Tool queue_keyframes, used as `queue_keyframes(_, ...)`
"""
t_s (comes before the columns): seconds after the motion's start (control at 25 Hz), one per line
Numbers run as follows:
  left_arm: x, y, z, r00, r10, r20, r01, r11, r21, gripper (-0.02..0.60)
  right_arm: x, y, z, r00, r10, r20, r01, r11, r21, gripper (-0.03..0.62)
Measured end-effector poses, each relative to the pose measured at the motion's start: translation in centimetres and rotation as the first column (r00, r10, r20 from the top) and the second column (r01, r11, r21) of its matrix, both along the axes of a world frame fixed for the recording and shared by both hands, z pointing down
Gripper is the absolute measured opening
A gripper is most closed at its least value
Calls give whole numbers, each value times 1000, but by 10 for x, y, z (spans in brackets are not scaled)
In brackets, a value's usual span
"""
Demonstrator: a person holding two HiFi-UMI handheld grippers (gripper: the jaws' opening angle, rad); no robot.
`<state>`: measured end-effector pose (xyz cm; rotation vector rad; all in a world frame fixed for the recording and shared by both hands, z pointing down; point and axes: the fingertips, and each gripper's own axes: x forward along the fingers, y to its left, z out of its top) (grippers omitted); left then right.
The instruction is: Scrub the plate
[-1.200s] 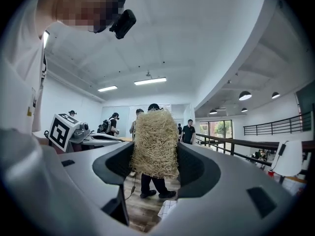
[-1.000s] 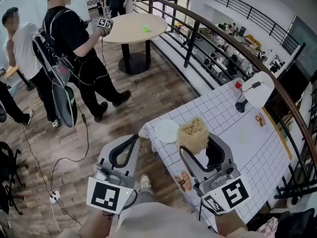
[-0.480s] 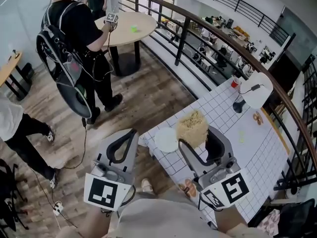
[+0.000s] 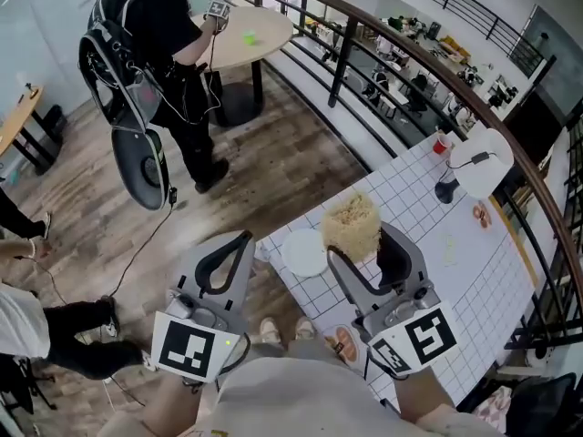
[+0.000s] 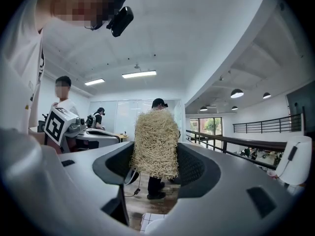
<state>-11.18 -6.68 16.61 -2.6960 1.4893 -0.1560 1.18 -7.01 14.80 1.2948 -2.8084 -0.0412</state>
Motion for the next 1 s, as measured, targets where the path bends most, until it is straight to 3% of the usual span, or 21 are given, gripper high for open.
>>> queue_keyframes(0.32, 15, -14, 27, 999, 37, -11, -38, 992, -121, 12, 9, -13, 20, 1000, 0, -21, -1, 999, -39, 264)
queue_keyframes(0.48, 17, -26, 45, 998, 70, 9, -68, 989, -129, 14, 9, -22, 34, 999, 0, -36, -2, 998, -57, 264)
queue_keyframes(0.64, 24, -38, 69, 996, 79, 27, -71, 972, -223, 15, 9, -34, 55, 999, -6, -43, 2, 995, -97, 264)
queue_keyframes(0.8, 29, -56, 99, 991, 114, 69, -93, 964, -250, 15, 10, -51, 80, 999, -1, -33, -4, 989, -146, 265)
queue_keyframes(0.92, 31, -66, 125, 990, 124, 68, -98, 946, -310, 20, 11, -62, 100, 998, 12, -57, -22, 986, -168, 264)
queue_keyframes(1.0, 36, -71, 144, 985, 147, 91, -107, 932, -346, 71, 13, -68, 115, 998, 13, -68, -25, 983, -183, 264)
